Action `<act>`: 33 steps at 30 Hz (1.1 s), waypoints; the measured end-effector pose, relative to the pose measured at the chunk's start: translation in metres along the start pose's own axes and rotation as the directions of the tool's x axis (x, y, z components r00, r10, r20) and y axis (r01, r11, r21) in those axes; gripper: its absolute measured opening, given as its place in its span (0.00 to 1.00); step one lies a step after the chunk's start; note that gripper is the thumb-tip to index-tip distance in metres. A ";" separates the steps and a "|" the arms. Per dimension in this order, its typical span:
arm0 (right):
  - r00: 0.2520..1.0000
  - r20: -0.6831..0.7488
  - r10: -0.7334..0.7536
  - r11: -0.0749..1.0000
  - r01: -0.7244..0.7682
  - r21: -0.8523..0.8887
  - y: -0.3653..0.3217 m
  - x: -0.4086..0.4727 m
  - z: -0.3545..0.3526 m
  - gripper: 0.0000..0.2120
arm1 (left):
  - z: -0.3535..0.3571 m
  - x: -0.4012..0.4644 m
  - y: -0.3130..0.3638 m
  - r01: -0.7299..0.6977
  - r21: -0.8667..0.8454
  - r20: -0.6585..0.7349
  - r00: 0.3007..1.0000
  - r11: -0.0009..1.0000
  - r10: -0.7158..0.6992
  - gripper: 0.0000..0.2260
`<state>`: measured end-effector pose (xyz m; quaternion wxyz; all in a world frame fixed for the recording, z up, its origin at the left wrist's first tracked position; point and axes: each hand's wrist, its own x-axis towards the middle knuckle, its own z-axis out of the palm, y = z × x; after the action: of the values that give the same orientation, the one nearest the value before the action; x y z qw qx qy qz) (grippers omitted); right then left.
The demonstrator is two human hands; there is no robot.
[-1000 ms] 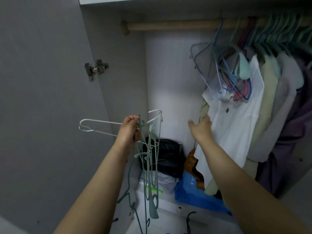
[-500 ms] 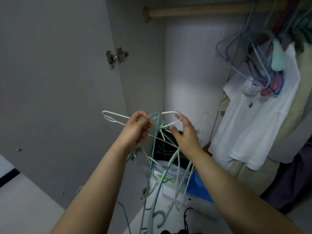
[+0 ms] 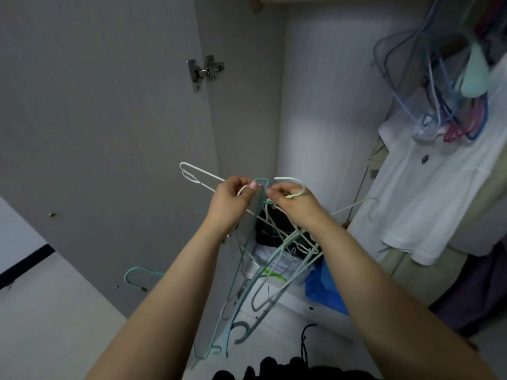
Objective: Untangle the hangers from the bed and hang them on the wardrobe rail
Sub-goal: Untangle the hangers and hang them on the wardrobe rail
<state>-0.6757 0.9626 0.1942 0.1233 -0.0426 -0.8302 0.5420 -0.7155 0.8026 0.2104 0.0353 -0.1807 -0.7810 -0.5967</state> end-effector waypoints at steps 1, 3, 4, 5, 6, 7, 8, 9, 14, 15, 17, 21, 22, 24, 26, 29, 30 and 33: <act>1.000 0.016 0.001 1.000 -0.001 0.001 0.005 0.001 0.000 0.15 | 0.000 0.002 -0.002 0.002 -0.002 -0.038 0.999 1.000 -0.002 0.06; 0.993 -0.105 -0.059 0.991 0.045 -0.126 0.013 -0.009 0.000 0.29 | -0.002 0.006 -0.004 0.025 -0.025 -0.113 0.993 0.999 -0.028 0.06; 0.960 -0.255 -0.118 0.979 0.069 -0.194 0.018 -0.016 0.001 0.30 | -0.003 0.009 -0.006 0.044 -0.064 -0.138 0.989 0.997 -0.052 0.06; 0.895 -0.419 -0.151 0.973 0.059 -0.224 0.026 -0.023 0.004 0.27 | -0.004 0.012 -0.006 0.066 -0.125 -0.154 0.984 0.990 -0.085 0.07; 0.837 -0.536 -0.114 0.979 0.003 -0.203 0.037 -0.029 0.008 0.23 | -0.004 0.013 -0.005 0.085 -0.200 -0.160 0.980 0.976 -0.118 0.08; 0.821 -0.571 -0.011 0.987 -0.082 -0.135 0.047 -0.033 0.010 0.21 | -0.003 0.015 -0.004 0.103 -0.268 -0.159 0.976 0.958 -0.149 0.08; 0.857 -0.497 0.133 0.983 -0.177 -0.043 0.057 -0.033 0.012 0.22 | -0.003 0.016 -0.001 0.116 -0.324 -0.155 0.973 0.939 -0.174 0.08; 0.902 -0.340 0.265 0.960 -0.281 0.002 0.063 -0.035 0.014 0.25 | -0.002 0.016 0.002 0.129 -0.365 -0.147 0.970 0.922 -0.194 0.09; 0.914 0.041 0.404 0.914 -0.405 0.025 0.074 -0.046 0.026 0.25 | 0.002 0.015 0.007 0.143 -0.472 -0.083 0.975 0.870 -0.206 0.09; 0.925 0.005 0.380 0.924 -0.380 0.052 0.074 -0.047 0.029 0.22 | 0.003 0.014 0.007 0.140 -0.479 -0.081 0.976 0.867 -0.203 0.08; 0.924 -0.091 0.370 0.923 -0.355 0.152 0.075 -0.048 0.030 0.14 | 0.005 0.012 0.005 0.125 -0.452 -0.114 0.974 0.883 -0.196 0.08; 0.919 -0.253 0.302 0.947 -0.320 -0.031 0.079 -0.053 0.017 0.12 | 0.001 0.013 -0.006 0.095 -0.328 -0.210 0.963 0.940 -0.171 0.06; 0.926 -0.277 0.257 0.946 -0.300 -0.125 0.079 -0.054 0.013 0.13 | 0.000 0.013 -0.010 0.100 -0.300 -0.219 0.961 0.949 -0.171 0.07; 0.922 -0.335 0.196 0.934 -0.279 -0.223 0.077 -0.055 0.006 0.16 | -0.002 0.013 -0.014 0.106 -0.215 -0.236 0.959 0.971 -0.157 0.13; 0.904 -0.397 0.157 0.929 -0.272 -0.251 0.074 -0.055 -0.001 0.17 | -0.002 0.011 -0.020 0.095 -0.111 -0.260 0.958 0.989 -0.121 0.17; 0.886 -0.454 0.092 0.937 -0.231 -0.262 0.070 -0.058 -0.010 0.16 | -0.003 0.007 -0.024 0.060 -0.011 -0.231 0.971 0.998 -0.061 0.16; 0.889 -0.449 0.085 0.957 -0.198 -0.212 0.068 -0.058 -0.011 0.15 | -0.003 0.007 -0.025 0.062 0.009 -0.207 0.977 0.998 -0.058 0.16; 0.906 -0.414 0.093 0.991 -0.125 -0.052 0.059 -0.057 -0.009 0.12 | -0.003 0.008 -0.024 0.089 0.031 -0.171 0.982 0.996 -0.082 0.17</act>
<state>-0.6225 0.9829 0.1343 0.2628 -0.2064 -0.8023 0.4945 -0.7307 0.7968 0.1914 0.0797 -0.0949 -0.7936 -0.5957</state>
